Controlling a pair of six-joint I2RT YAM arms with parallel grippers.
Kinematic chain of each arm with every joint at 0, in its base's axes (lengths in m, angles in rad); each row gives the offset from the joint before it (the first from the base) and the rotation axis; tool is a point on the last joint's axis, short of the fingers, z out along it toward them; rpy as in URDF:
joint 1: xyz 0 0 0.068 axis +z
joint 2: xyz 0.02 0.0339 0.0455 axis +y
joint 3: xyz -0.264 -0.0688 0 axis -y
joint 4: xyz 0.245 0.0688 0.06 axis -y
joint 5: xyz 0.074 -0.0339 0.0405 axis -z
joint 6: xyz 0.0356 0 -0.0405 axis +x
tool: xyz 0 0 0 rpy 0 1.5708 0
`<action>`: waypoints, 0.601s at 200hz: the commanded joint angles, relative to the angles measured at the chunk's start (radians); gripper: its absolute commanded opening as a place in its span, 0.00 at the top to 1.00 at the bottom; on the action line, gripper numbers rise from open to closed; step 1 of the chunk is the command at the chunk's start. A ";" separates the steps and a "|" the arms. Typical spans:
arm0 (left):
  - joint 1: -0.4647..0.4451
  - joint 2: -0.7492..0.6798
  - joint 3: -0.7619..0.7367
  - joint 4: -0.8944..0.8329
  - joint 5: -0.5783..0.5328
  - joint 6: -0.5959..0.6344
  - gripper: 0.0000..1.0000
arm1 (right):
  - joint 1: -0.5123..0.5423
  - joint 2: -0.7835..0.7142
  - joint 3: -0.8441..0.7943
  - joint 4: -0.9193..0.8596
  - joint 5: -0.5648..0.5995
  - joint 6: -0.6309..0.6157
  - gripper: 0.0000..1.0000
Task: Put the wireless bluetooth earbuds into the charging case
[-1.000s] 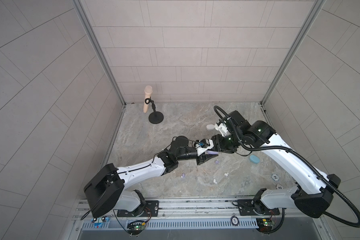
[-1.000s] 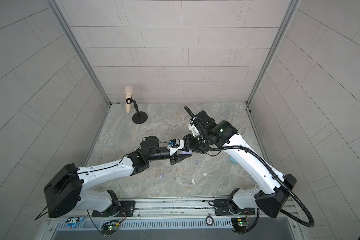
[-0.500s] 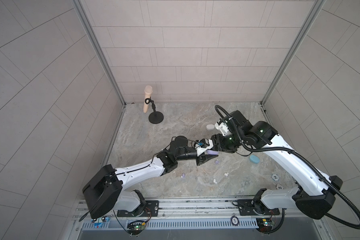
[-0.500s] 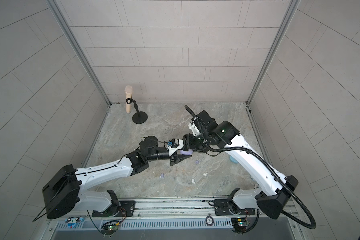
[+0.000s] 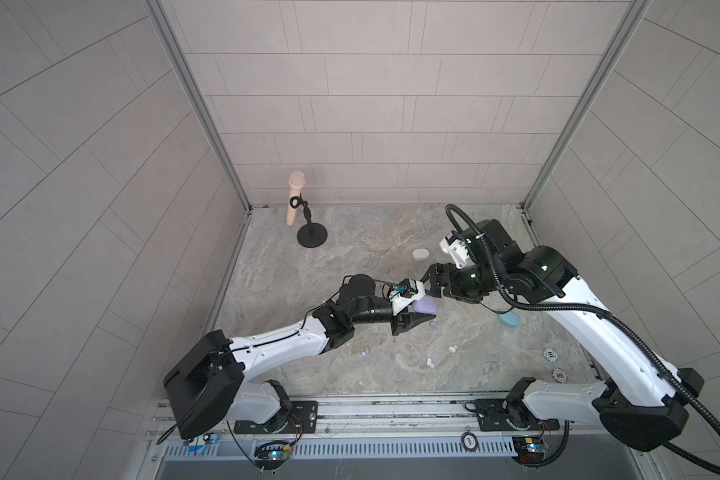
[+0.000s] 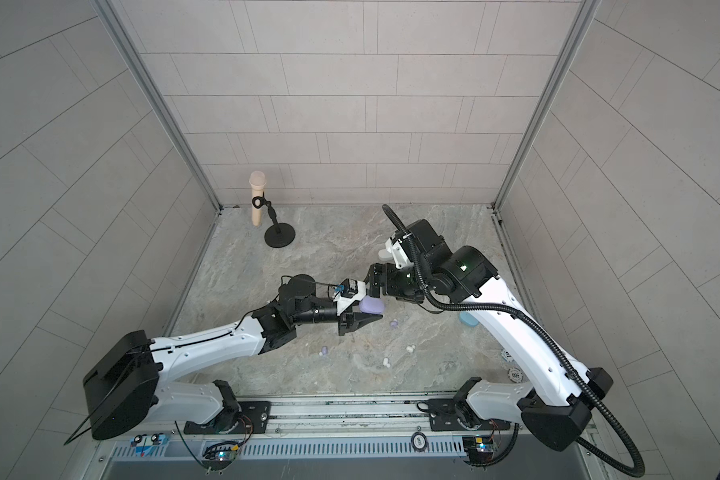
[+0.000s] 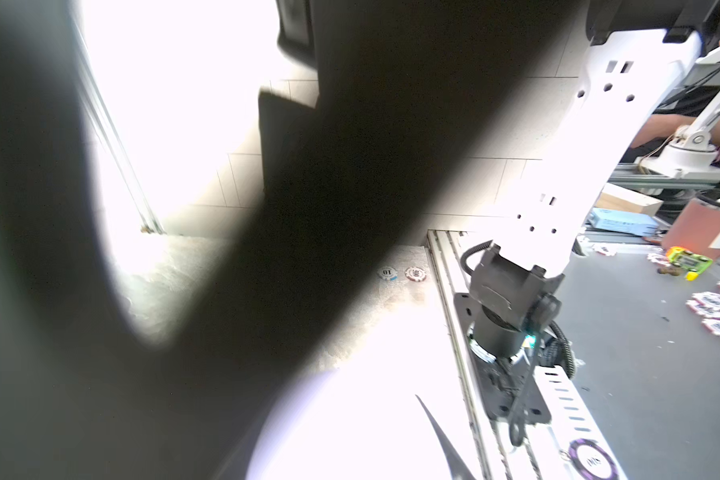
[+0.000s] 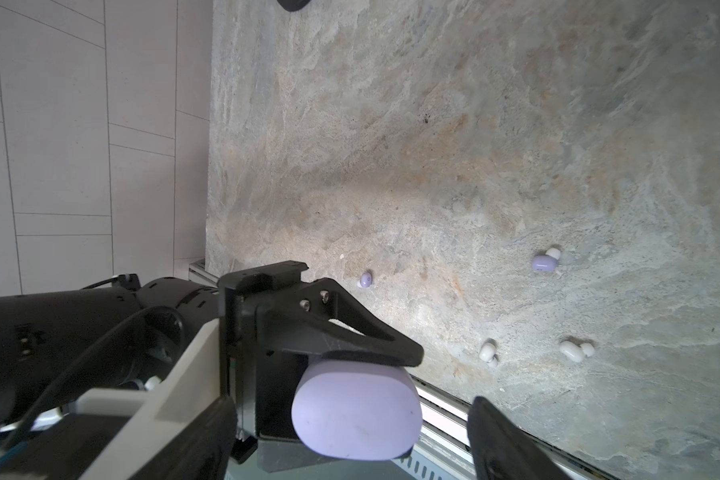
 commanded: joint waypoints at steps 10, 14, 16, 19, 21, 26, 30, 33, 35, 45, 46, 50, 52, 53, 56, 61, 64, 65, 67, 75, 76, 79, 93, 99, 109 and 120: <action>-0.003 -0.060 -0.050 0.092 0.027 -0.098 0.90 | -0.062 -0.060 0.012 -0.026 -0.034 -0.047 0.09; -0.004 -0.067 -0.056 0.105 0.029 -0.111 0.90 | -0.072 -0.065 0.011 -0.028 -0.042 -0.059 0.09; -0.003 -0.070 -0.059 0.112 0.030 -0.117 0.90 | -0.076 -0.066 0.009 -0.028 -0.043 -0.066 0.09; -0.001 -0.077 -0.067 0.123 0.032 -0.128 0.90 | -0.080 -0.068 0.009 -0.028 -0.047 -0.078 0.09; -0.001 -0.082 -0.071 0.131 0.032 -0.137 0.90 | -0.081 -0.069 0.009 -0.028 -0.048 -0.088 0.09; -0.001 -0.092 -0.080 0.151 0.035 -0.156 0.90 | -0.083 -0.070 0.010 -0.035 -0.048 -0.111 0.09; 0.002 -0.101 -0.089 0.164 0.038 -0.169 0.90 | -0.083 -0.069 0.014 -0.045 -0.046 -0.130 0.09; 0.001 -0.110 -0.093 0.172 0.040 -0.179 0.91 | -0.084 -0.067 0.019 -0.052 -0.045 -0.150 0.09; 0.001 -0.115 -0.096 0.177 0.041 -0.184 0.91 | -0.083 -0.066 0.025 -0.058 -0.046 -0.166 0.09; 0.003 -0.144 -0.107 0.189 0.044 -0.202 0.91 | -0.071 -0.065 0.042 -0.070 -0.045 -0.242 0.09; 0.003 -0.147 -0.109 0.190 0.045 -0.203 0.91 | -0.069 -0.065 0.044 -0.071 -0.044 -0.249 0.10; 0.003 -0.158 -0.114 0.192 0.045 -0.208 0.91 | -0.060 -0.068 0.051 -0.072 -0.038 -0.273 0.10; 0.003 -0.164 -0.115 0.192 0.045 -0.210 0.91 | -0.055 -0.071 0.054 -0.071 -0.036 -0.289 0.10; 0.003 -0.166 -0.115 0.192 0.044 -0.211 0.91 | -0.051 -0.072 0.055 -0.070 -0.037 -0.297 0.10; 0.004 -0.175 -0.117 0.193 0.044 -0.213 0.90 | -0.042 -0.076 0.059 -0.065 -0.039 -0.321 0.11; 0.005 -0.188 -0.121 0.192 0.047 -0.219 0.90 | -0.020 -0.083 0.062 -0.054 -0.038 -0.358 0.11; 0.007 -0.195 -0.124 0.192 0.050 -0.223 0.90 | -0.008 -0.089 0.062 -0.049 -0.031 -0.377 0.11; 0.007 -0.197 -0.124 0.192 0.051 -0.224 0.90 | -0.002 -0.090 0.062 -0.047 -0.027 -0.380 0.11; 0.008 -0.204 -0.124 0.192 0.052 -0.228 0.90 | 0.007 -0.093 0.063 -0.044 -0.020 -0.394 0.12; 0.017 -0.216 -0.126 0.200 0.063 -0.244 0.90 | 0.048 -0.102 0.067 -0.033 -0.011 -0.443 0.13; 0.019 -0.217 -0.126 0.202 0.065 -0.247 0.90 | 0.052 -0.104 0.067 -0.031 -0.011 -0.449 0.13; 0.022 -0.221 -0.127 0.205 0.069 -0.252 0.90 | 0.069 -0.107 0.067 -0.028 -0.002 -0.465 0.14; 0.039 -0.234 -0.127 0.218 0.088 -0.274 0.90 | 0.153 -0.111 0.069 -0.018 0.066 -0.524 0.16; 0.047 -0.235 -0.125 0.222 0.102 -0.282 0.90 | 0.194 -0.110 0.067 -0.013 0.103 -0.544 0.16; 0.060 -0.235 -0.117 0.222 0.121 -0.287 0.90 | 0.258 -0.101 0.072 -0.009 0.152 -0.579 0.16; 0.067 -0.236 -0.110 0.216 0.135 -0.289 0.91 | 0.308 -0.088 0.082 -0.005 0.196 -0.602 0.16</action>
